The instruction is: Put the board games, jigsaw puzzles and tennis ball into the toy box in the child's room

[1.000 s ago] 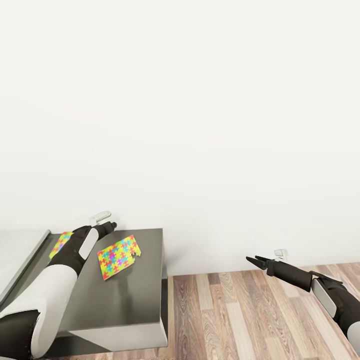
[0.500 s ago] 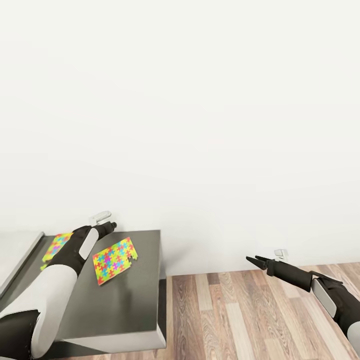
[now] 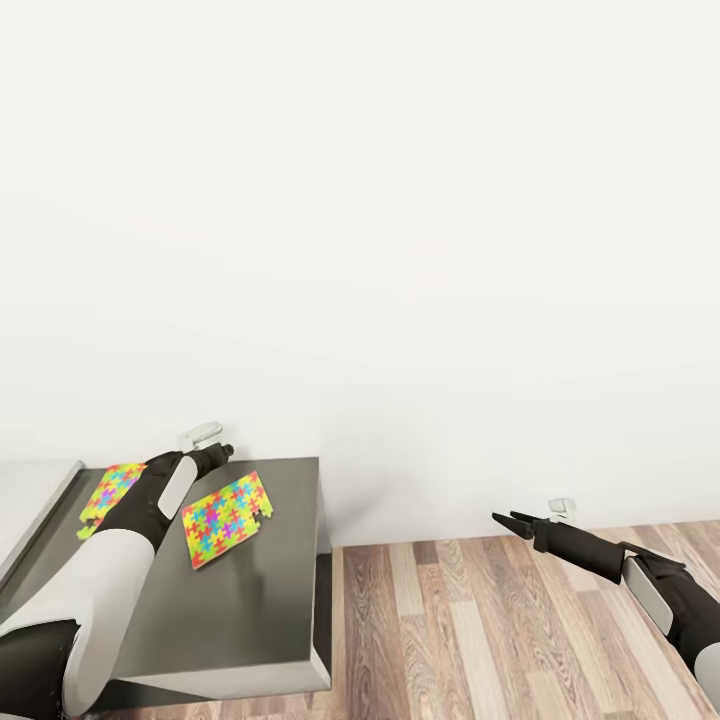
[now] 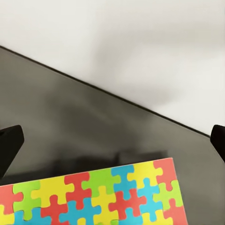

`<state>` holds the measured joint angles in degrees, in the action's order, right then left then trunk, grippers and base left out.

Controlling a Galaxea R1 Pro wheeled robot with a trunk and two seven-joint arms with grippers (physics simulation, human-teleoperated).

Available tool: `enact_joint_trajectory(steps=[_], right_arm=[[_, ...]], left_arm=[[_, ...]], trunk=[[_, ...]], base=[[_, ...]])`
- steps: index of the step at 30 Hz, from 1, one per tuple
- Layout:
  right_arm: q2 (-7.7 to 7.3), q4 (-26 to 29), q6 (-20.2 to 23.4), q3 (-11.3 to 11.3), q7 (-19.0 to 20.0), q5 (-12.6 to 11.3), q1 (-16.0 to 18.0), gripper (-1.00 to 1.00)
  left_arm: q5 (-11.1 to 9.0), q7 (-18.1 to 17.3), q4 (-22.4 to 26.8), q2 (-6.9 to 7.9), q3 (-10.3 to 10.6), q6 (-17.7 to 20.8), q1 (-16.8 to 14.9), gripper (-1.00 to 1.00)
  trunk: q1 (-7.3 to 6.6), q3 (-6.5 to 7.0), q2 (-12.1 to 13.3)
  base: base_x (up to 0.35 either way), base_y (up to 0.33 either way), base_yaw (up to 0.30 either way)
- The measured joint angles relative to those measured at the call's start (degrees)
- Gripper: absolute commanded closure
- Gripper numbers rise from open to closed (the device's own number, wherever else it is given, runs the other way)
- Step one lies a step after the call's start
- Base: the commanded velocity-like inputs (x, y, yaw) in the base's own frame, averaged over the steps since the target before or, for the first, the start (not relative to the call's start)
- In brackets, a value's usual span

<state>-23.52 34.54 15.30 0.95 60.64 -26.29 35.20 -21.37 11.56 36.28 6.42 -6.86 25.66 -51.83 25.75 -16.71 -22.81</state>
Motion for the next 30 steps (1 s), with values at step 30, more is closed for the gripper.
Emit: enact_joint_trajectory(steps=[30], right_arm=[[0.00, 0.0, 0.2, 0.1, 0.0, 0.0, 0.0, -1.00]], left_arm=[[0.1, 0.0, 0.0, 0.00, 0.1, 0.0, 0.0, -1.00]], trunk=[[0.00, -1.28, 0.0]], base=[[0.000, 0.000, 0.000]])
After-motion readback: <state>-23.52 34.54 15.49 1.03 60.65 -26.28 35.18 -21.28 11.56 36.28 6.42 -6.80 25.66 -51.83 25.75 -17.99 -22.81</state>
